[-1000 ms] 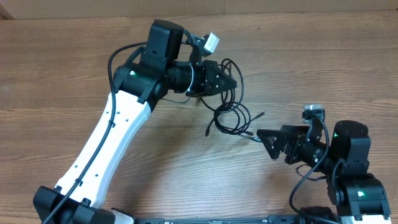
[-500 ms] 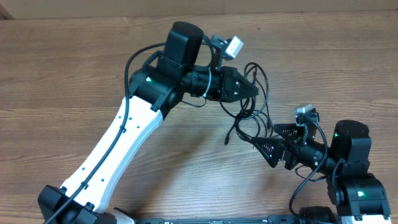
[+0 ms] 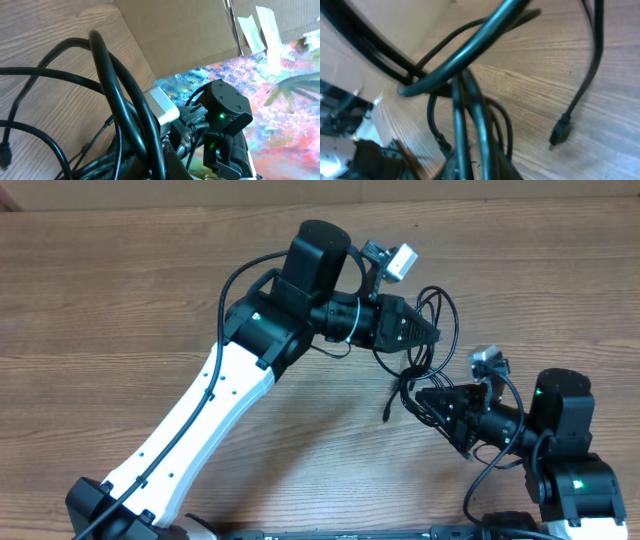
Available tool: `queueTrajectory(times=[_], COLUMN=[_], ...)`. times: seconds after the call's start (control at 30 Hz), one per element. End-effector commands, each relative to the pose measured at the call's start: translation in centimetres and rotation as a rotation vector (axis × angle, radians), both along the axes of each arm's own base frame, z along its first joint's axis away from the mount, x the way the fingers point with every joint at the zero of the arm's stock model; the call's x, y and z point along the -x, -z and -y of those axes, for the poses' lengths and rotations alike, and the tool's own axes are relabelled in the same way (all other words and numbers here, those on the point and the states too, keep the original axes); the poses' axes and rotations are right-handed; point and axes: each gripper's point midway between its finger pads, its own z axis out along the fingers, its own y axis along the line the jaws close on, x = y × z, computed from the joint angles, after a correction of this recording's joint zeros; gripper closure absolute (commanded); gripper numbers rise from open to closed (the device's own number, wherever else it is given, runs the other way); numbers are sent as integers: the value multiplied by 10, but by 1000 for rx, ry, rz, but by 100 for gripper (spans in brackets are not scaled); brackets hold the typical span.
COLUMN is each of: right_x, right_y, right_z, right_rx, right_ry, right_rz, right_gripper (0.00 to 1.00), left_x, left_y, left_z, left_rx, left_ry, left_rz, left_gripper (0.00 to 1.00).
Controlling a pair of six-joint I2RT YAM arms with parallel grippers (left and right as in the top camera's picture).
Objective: Untangle cables
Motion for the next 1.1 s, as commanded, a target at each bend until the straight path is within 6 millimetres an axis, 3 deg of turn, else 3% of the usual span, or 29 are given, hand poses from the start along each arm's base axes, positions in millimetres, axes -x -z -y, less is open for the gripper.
queueTrajectory(times=[0.0, 0.03, 0.1, 0.2, 0.33, 0.4, 0.67, 0.83, 0.97, 1.07], right_x=[-1, -1, -1, -1, -3, -4, -12, -19, -37, -46], right_y=[-15, -15, -15, -16, -18, -19, -32, -30, -14, 16], right_z=[-1, -1, -1, -1, -1, -1, -1, 5, 32, 72], right_rx=[-3, -3, -4, -17, -39, -45, -102, -88, -1, 122], right_ry=[-8, -8, -7, 3, 19, 24, 63, 115, 308, 556], right_rz=[44, 44, 44, 27, 11, 11, 8, 7, -22, -124], right_gripper=[97, 96, 96, 96, 96, 96, 97, 96, 96, 96], left_x=[-12, -16, -27, -56, -76, -77, -36, -12, 6, 2], left_y=[-11, -11, -7, 18, 50, 56, 35, 33, 38, 46], left_z=[-12, -16, -26, -56, -96, -108, -98, -93, -87, -88], left_rx=[25, 25, 9, -107, -265, -288, -110, -56, -55, -107], left_ry=[-22, -29, -59, -194, -349, -358, -25, 100, 185, 173], left_rz=[46, 63, 100, 95, 2, -15, 199, 271, 340, 359], left_gripper=[96, 95, 83, 59, 42, 39, 39, 35, 33, 27])
